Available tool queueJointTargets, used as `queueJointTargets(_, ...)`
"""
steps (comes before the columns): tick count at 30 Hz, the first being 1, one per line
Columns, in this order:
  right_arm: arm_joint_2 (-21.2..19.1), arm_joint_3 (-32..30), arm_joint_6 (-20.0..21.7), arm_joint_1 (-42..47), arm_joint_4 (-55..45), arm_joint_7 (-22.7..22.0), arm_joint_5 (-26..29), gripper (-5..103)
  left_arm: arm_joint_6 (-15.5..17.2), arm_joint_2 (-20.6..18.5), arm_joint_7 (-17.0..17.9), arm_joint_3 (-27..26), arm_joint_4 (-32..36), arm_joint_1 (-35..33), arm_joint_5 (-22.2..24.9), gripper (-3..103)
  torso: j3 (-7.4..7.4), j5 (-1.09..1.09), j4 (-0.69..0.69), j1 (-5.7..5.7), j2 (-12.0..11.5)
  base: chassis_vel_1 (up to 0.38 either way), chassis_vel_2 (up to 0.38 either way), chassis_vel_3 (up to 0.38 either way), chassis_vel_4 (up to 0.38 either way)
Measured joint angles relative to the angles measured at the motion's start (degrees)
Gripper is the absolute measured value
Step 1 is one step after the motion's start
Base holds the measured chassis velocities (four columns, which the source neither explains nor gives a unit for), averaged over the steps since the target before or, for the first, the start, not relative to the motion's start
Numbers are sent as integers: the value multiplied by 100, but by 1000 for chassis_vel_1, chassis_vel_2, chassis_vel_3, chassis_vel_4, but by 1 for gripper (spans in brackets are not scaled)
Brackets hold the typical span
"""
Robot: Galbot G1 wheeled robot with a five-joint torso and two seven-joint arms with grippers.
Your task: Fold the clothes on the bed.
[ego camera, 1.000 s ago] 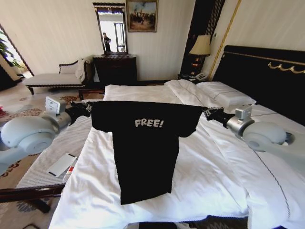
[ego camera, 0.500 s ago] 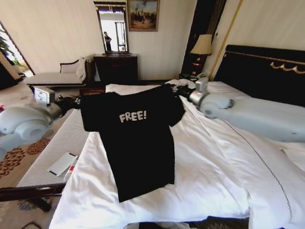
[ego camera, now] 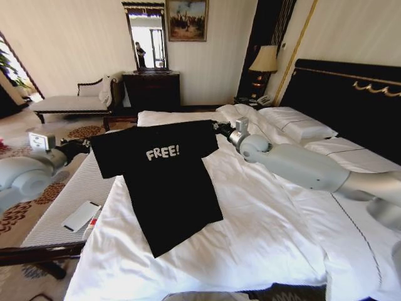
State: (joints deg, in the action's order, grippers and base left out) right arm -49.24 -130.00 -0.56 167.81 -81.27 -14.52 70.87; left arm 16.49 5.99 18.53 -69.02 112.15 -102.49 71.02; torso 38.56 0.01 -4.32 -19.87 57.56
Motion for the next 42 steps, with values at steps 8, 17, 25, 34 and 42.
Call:
queueJointTargets(8,-920,16,-301,103,1323,321,-429,0,32,882,-249,2961,-453,2468,-211,0,-1,1,2,1,1,0,0,0,0)
queueJointTargets(17,-1602,51,-502,100,2371,584,-465,0,135,1774,-130,4820,-1315,4647,-427,0,0,-1,2,-1,1,0,0,0,0)
queueJointTargets(25,-1822,-34,-750,100,2963,845,-385,0,181,2558,-103,5262,-1959,5523,-488,0,0,-1,-1,0,1,0,0,0,0)
queueJointTargets(34,-2401,-403,-818,100,3778,969,-353,0,214,3579,-50,5449,-2670,6220,-775,0,0,-1,2,0,1,0,0,0,0)
queueJointTargets(42,-2269,-46,-753,101,3737,777,-702,0,178,4039,-77,5329,-2920,6243,-1181,0,0,0,-2,0,0,0,0,0,0)
